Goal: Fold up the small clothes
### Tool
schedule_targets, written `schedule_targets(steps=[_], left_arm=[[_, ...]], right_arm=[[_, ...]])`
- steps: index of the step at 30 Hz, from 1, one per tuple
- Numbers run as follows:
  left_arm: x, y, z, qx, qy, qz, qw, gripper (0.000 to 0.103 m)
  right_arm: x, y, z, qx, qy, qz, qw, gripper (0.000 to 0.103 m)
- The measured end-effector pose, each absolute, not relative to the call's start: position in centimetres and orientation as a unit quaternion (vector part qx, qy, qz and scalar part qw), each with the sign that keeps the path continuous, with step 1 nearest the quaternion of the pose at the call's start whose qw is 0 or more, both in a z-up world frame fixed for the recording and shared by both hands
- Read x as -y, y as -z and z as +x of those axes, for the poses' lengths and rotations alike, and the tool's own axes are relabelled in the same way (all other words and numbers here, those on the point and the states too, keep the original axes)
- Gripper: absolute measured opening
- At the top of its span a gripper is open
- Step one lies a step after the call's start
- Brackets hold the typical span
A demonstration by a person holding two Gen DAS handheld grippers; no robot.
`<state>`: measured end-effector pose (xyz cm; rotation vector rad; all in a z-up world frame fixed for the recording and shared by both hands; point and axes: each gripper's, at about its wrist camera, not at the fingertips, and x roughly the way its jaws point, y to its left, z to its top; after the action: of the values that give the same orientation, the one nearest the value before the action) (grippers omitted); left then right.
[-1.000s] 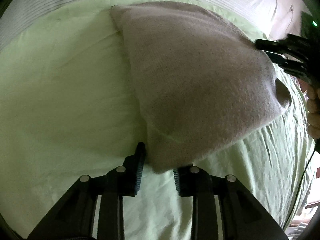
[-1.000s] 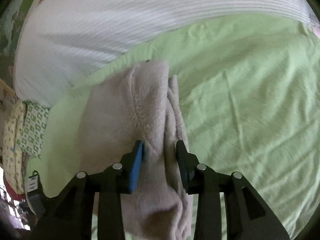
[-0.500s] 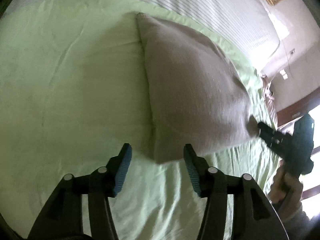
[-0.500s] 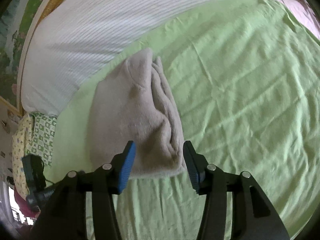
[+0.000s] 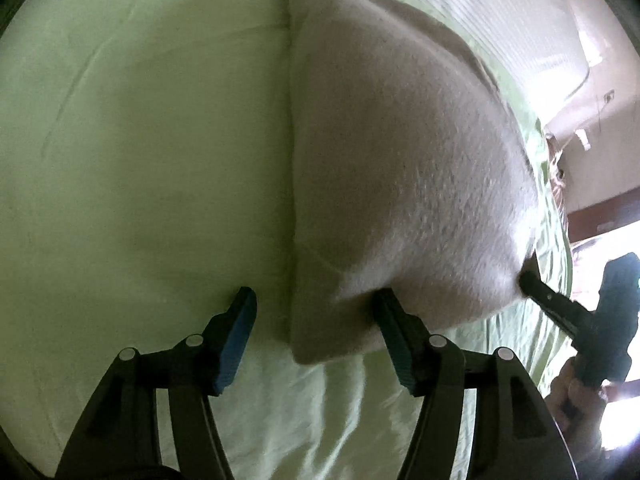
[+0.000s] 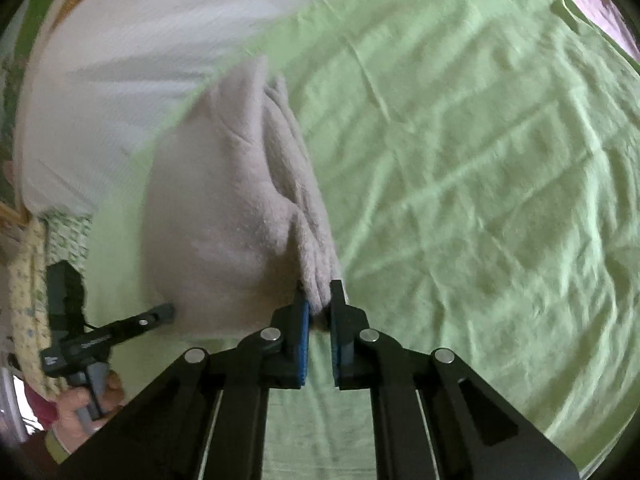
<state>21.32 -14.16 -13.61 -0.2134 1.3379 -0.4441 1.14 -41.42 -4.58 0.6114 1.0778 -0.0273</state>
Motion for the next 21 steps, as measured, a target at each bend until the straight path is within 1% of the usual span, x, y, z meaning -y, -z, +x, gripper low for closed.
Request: schedule_targets(steps=[3,4,6,9,10,11,12,16,18,21], left_arm=[[14.1,13.5,21.2,-0.613,0.208,-0.099,0.756,0.062],[14.0,13.3,21.3,-0.614,0.209,-0.102,0.755,0.062],[13.3,12.6,21.1,-0.61,0.211,-0.107,0.756,0.063],[12.4,11.5,21.6,-0.602,0.213,-0.124,0.759,0.065],[12.3,11.2,22.0,-0.599,0.213,-0.13,0.761,0.065],[12.0,11.0,22.1,-0.598,0.213,-0.133,0.761,0.068],[12.0,10.9,22.7,-0.597,0.211,-0.138,0.762,0.07],[12.2,10.6,24.5,-0.592,0.201,-0.149,0.766,0.071],[12.3,10.7,25.4,-0.595,0.198,-0.155,0.763,0.078],[12.5,11.0,26.8,-0.601,0.199,-0.168,0.756,0.081]], right_arm=[[41.3,4.3,1.4,-0.506,0.004,0.29,0.813,0.011],[41.4,3.9,1.6,-0.506,0.0,0.294,0.811,0.015],[41.6,3.1,1.8,-0.502,-0.002,0.294,0.814,0.016],[42.0,1.6,1.9,-0.484,0.0,0.295,0.824,0.026],[42.3,1.2,2.0,-0.475,0.0,0.301,0.827,0.042],[42.6,0.8,2.3,-0.465,0.0,0.309,0.83,0.06],[42.7,0.5,2.7,-0.458,-0.002,0.315,0.831,0.065],[42.8,0.4,5.5,-0.444,-0.012,0.326,0.835,0.066],[42.8,0.8,7.3,-0.446,-0.017,0.328,0.833,0.066],[42.9,1.7,9.1,-0.446,-0.037,0.337,0.828,0.066]])
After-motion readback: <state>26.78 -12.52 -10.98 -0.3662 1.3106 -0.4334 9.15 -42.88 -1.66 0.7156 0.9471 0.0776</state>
